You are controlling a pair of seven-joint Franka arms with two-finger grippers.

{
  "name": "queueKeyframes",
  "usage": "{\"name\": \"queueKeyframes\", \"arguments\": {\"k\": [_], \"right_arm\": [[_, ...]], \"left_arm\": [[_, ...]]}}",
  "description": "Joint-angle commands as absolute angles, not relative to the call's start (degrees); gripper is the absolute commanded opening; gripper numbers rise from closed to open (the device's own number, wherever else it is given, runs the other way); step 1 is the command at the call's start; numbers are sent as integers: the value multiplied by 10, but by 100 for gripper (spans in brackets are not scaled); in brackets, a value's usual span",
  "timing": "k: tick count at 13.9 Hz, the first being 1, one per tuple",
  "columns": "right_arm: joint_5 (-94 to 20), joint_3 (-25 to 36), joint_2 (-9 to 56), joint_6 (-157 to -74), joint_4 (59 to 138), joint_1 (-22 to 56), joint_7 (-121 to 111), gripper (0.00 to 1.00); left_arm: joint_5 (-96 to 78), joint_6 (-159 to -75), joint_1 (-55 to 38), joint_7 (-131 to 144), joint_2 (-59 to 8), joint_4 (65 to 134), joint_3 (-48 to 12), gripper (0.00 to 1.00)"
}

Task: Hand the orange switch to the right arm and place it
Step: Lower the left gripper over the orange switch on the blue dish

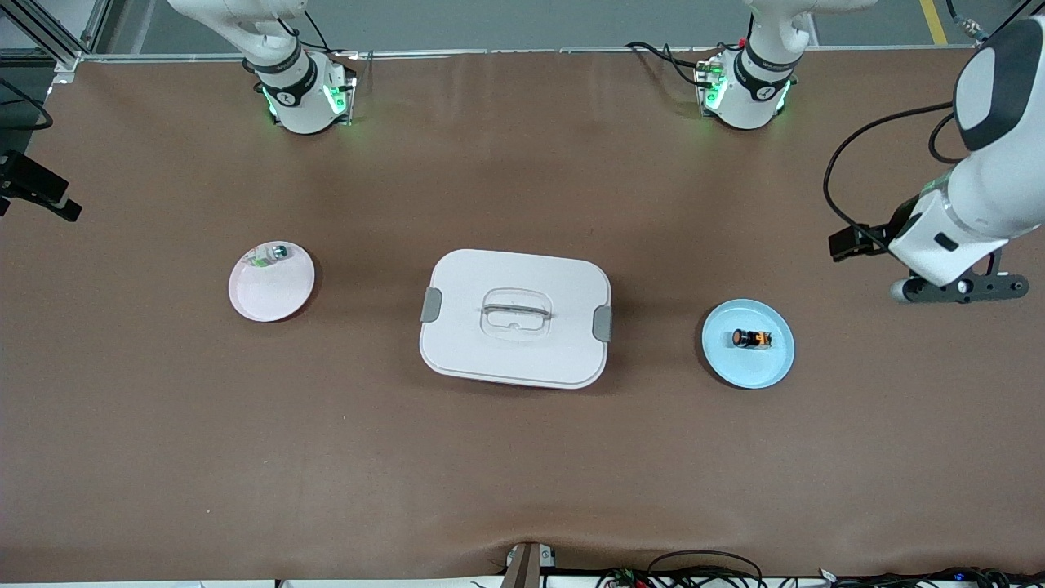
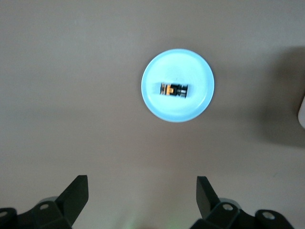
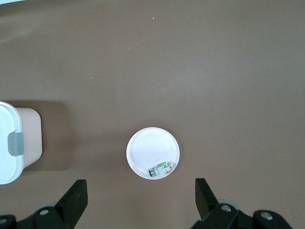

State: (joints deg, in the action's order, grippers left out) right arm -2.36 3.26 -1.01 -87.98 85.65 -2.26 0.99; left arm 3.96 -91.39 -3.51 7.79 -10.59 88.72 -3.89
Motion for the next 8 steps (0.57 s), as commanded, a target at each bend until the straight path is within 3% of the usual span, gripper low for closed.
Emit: {"name": "queueKeyframes", "arguments": {"k": [1, 8], "right_arm": [[-15, 30, -4, -870, 840, -23, 8, 100], [-16, 30, -3, -870, 840, -22, 8, 100]], "left_arm": [[46, -978, -26, 69, -124, 906, -40, 100], [23, -1212, -5, 69, -137, 1087, -40, 100]]}}
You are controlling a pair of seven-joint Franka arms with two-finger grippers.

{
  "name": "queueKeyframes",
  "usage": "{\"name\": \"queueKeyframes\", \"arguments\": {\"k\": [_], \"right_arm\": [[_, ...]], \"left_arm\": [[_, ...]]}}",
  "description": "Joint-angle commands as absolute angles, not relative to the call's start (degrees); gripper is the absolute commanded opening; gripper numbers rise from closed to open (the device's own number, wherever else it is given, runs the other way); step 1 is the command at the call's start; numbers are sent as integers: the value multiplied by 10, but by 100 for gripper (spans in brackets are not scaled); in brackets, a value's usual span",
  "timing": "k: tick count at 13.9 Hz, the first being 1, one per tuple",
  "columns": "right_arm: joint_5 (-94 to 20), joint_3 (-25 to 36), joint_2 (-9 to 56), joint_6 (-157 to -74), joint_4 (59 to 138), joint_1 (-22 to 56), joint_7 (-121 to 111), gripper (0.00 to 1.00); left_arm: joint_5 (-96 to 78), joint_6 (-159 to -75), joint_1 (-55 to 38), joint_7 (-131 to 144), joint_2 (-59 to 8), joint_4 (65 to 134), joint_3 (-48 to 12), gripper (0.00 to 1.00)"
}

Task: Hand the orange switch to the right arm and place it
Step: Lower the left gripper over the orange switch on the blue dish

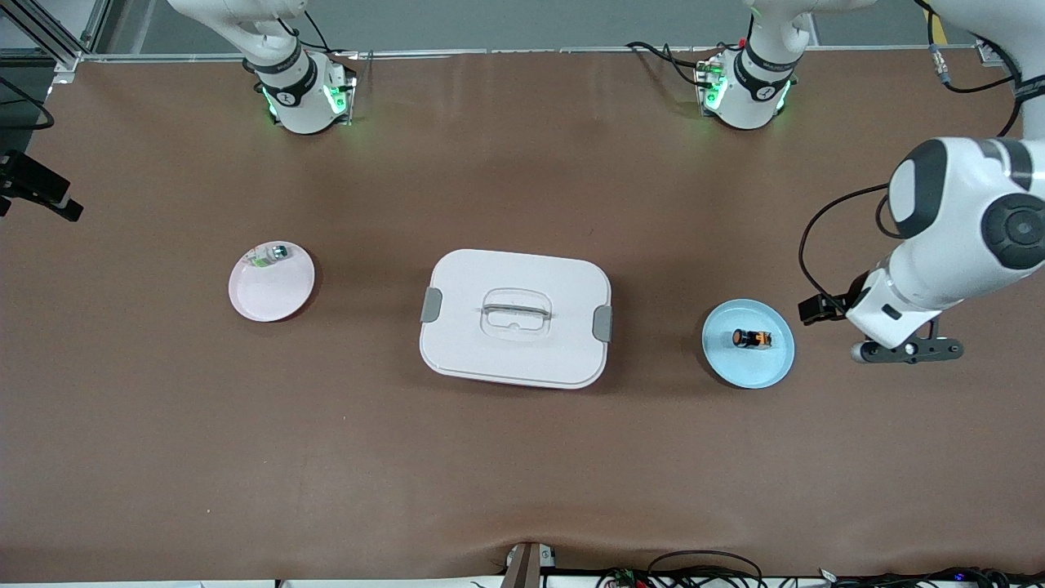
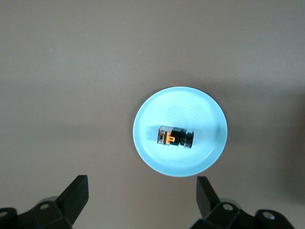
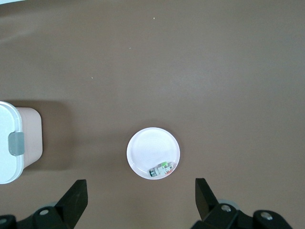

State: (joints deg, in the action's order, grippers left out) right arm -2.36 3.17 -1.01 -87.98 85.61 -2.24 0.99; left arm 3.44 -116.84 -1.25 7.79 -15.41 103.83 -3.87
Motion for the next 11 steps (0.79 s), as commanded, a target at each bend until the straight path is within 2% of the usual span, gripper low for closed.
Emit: {"name": "queueKeyframes", "arguments": {"k": [1, 6, 11], "right_arm": [[-16, 30, -4, -870, 840, -23, 8, 100], [-16, 30, -3, -871, 840, -22, 8, 100], [-16, 30, -3, -872, 840, -23, 8, 100]], "left_arm": [[19, -1227, -5, 69, -140, 1099, -40, 100], [-2, -1327, -5, 68, -177, 1148, -45, 100], [-37, -1396, -4, 39, -226, 1159, -54, 100]]}}
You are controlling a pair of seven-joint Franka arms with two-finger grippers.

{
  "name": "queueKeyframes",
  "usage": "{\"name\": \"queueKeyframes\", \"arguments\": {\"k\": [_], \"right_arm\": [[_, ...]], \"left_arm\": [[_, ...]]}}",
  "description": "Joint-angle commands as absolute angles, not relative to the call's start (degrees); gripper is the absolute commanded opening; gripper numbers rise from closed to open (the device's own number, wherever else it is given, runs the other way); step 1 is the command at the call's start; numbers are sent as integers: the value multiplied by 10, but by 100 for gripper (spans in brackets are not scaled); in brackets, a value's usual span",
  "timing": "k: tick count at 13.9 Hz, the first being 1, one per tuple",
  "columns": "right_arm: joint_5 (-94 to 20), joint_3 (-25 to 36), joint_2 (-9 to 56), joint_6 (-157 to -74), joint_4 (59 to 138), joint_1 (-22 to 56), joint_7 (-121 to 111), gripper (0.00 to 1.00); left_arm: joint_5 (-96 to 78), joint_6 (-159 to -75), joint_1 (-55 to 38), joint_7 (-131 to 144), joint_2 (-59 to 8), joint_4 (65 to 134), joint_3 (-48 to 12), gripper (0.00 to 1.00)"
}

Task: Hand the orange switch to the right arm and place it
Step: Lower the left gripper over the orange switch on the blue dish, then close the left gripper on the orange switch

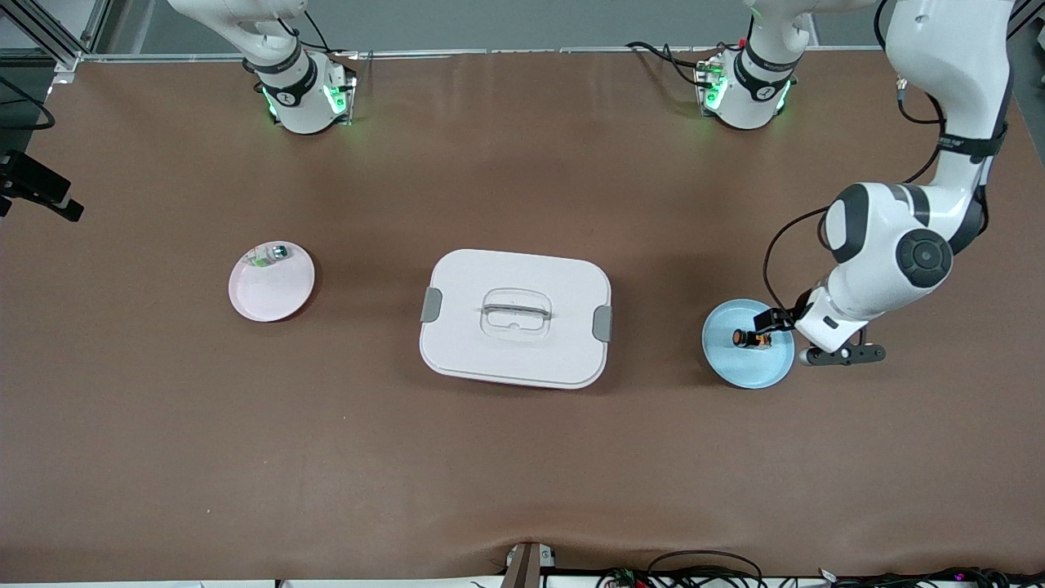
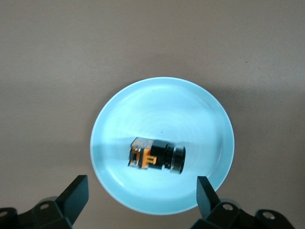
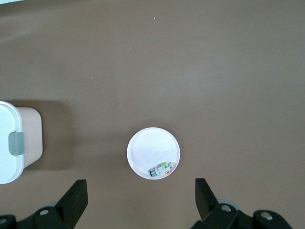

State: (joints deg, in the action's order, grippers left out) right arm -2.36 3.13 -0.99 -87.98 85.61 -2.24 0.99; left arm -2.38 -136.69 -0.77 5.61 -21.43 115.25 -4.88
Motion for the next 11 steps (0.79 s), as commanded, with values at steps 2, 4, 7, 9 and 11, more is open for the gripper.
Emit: {"name": "queueKeyframes", "arguments": {"k": [2, 4, 7, 9, 11], "right_arm": [[-16, 29, -3, -871, 840, -22, 8, 100], [-16, 29, -3, -870, 840, -23, 8, 100], [-16, 30, -3, -871, 840, -23, 8, 100], [-17, 30, -2, -871, 841, -22, 8, 100], [-16, 29, 3, -872, 839, -22, 8, 100]], "left_arm": [[-37, -1403, -4, 29, -239, 1159, -54, 100], [-37, -1411, -3, 18, -246, 1160, -54, 100], [-37, -1418, -3, 17, -253, 1160, -54, 100], [-37, -1429, -3, 16, -260, 1161, -54, 100], [-37, -1438, -3, 16, -267, 1161, -57, 100]]}}
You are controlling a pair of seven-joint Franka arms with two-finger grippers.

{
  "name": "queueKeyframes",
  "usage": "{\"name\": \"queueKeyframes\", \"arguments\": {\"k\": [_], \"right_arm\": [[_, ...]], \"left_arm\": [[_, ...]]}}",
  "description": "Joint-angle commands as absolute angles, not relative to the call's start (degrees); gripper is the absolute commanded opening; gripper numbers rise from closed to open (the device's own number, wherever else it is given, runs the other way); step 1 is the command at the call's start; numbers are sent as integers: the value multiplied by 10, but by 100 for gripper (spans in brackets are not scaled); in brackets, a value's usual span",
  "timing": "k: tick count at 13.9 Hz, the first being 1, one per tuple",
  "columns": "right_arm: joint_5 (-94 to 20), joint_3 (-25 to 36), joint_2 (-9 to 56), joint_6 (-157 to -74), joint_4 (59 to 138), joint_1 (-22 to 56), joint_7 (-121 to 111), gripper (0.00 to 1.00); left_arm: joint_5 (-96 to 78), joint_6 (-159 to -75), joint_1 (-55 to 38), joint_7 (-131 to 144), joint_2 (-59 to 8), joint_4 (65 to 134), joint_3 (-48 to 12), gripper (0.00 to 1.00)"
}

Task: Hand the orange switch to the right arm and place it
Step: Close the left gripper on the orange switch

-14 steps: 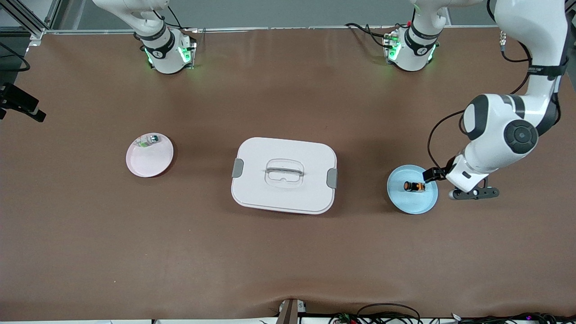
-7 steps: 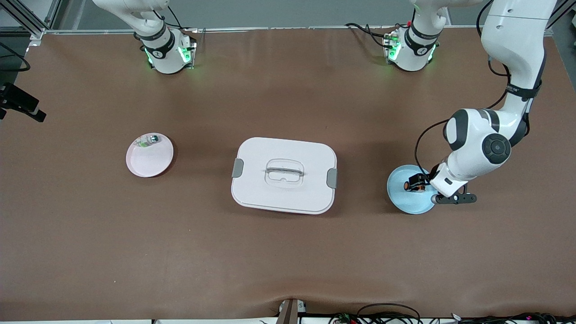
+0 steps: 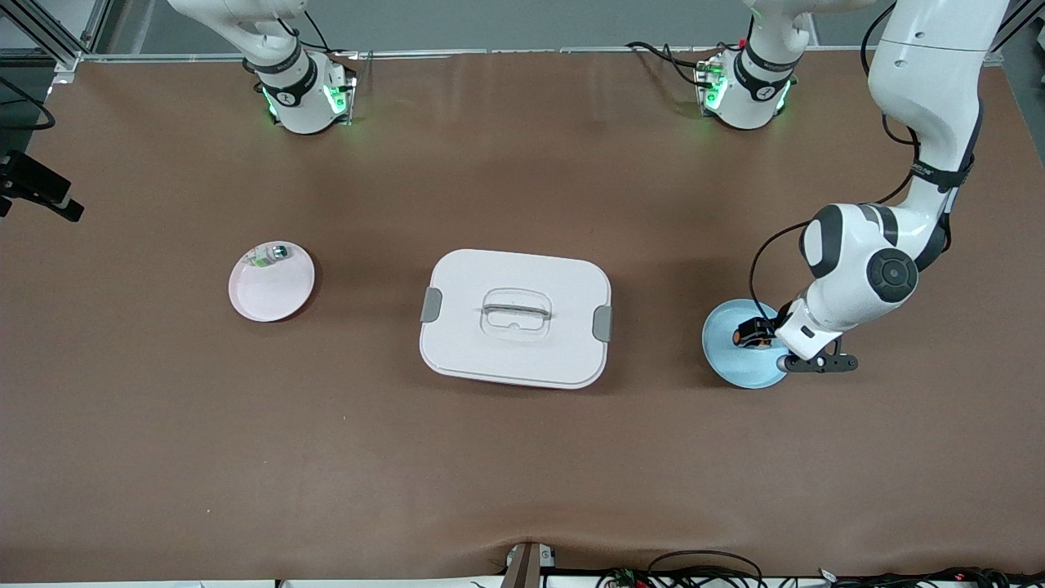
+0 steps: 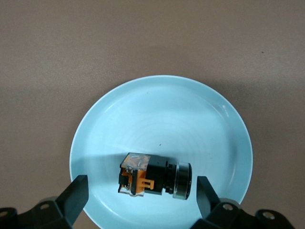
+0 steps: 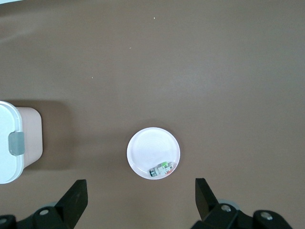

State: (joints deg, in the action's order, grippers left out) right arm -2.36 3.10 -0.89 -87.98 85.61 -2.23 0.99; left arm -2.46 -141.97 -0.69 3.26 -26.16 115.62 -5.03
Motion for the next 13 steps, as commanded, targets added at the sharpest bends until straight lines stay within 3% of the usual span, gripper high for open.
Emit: {"name": "queueKeyframes", "arguments": {"k": [1, 13], "right_arm": [[-16, 29, 3, -872, 839, -21, 8, 100], [-16, 28, 4, -872, 839, -19, 8, 100]], "left_arm": [[-37, -1439, -3, 16, -269, 1160, -59, 100], [-38, -1449, -1, 8, -290, 1164, -66, 100]]}}
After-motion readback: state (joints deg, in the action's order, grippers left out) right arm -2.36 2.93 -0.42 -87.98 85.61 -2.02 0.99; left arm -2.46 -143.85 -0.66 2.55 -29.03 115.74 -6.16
